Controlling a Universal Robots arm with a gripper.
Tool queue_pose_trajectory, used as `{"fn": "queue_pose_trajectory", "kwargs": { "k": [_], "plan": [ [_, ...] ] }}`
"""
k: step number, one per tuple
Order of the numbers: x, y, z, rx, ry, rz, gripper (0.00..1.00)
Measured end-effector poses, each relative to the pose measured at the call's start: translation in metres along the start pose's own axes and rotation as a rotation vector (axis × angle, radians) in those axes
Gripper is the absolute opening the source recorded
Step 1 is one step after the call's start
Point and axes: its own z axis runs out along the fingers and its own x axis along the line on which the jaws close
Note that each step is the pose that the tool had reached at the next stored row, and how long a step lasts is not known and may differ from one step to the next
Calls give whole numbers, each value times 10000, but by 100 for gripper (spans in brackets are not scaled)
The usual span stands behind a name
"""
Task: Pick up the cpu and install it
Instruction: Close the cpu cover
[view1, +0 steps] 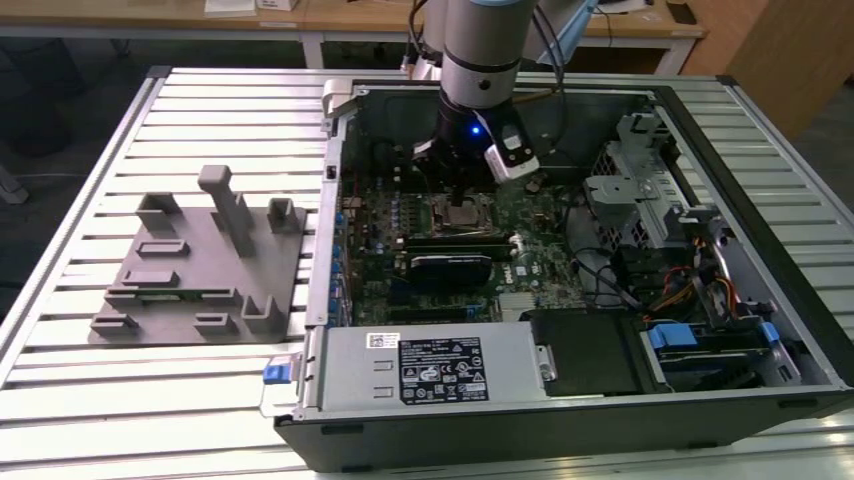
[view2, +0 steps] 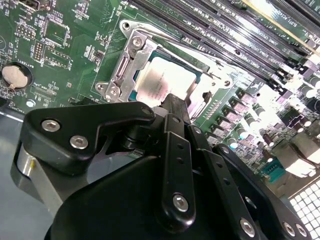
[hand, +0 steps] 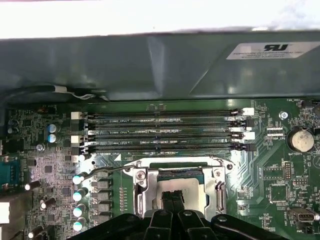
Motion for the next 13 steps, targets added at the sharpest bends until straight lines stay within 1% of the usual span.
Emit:
{"fn": "queue_pose_trajectory", "kwargs": {
  "k": [5, 9, 13],
  "plan": [
    [-1, 0, 1, 7, -6, -13, 11],
    [0, 0, 2, 22, -36, -13, 11],
    [1, 0, 3, 77, -69, -13, 11]
  ]
}}
